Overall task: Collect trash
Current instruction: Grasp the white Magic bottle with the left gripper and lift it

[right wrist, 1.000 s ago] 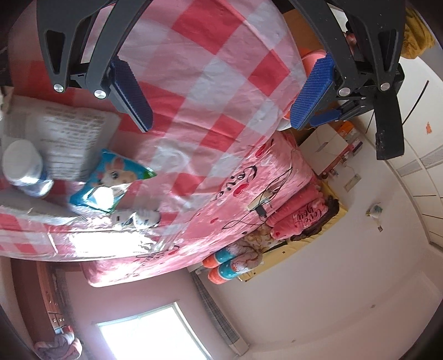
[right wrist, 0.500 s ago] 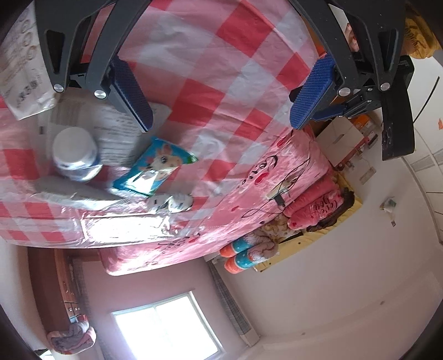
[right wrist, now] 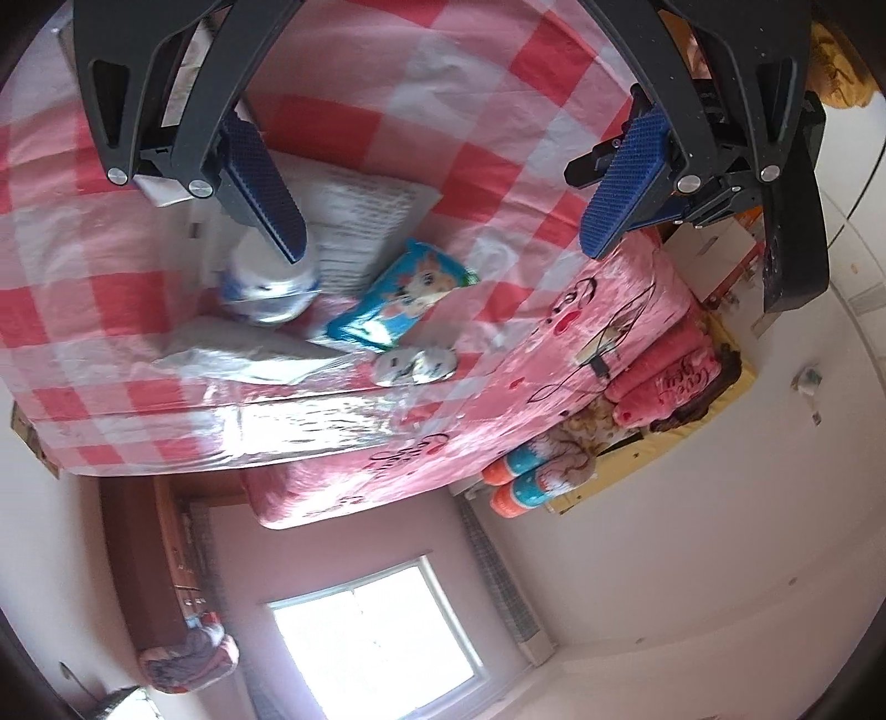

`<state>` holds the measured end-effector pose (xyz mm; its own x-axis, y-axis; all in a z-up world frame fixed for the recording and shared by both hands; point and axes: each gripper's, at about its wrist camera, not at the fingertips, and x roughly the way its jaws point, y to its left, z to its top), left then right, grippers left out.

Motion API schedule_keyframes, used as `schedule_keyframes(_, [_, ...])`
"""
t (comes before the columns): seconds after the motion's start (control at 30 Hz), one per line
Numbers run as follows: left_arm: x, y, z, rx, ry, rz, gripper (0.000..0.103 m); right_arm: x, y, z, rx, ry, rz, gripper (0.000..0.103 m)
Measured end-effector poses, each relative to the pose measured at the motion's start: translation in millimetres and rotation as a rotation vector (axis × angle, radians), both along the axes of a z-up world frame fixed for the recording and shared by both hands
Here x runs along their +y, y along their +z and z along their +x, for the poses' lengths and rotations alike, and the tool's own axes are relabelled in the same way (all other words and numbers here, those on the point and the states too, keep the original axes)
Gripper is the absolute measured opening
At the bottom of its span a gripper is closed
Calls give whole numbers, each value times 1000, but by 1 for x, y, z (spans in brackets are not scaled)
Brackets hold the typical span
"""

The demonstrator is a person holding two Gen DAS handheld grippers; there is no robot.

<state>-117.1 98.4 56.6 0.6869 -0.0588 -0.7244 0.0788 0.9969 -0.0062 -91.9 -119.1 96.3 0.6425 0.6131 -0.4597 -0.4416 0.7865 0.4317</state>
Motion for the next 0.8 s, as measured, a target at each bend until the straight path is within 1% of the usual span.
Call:
schedule_keyframes(0.2, [-37, 8, 14, -17, -77, -4, 85, -38, -2, 10, 51, -90, 60, 98])
schedule_keyframes(0.4, [-77, 10, 27, -17, -148, -15, 85, -91, -13, 19, 117, -221, 109, 98])
schedule_keyframes(0.47, [-89, 10, 32, -12, -167, -23, 85, -109, -16, 20, 124, -263, 120, 98])
schedule_keyframes(0.63, [-121, 9, 48, 26, -209, -36, 85, -143, -26, 21, 144, -335, 163, 98])
schedule_keyframes(0.7, [-129, 6, 58, 50, -206, -47, 85, -150, -29, 21, 146, -342, 171, 98])
schedule_keyframes(0.8, [-132, 3, 76, 98, -173, -99, 85, -156, -30, 21, 143, -343, 176, 98])
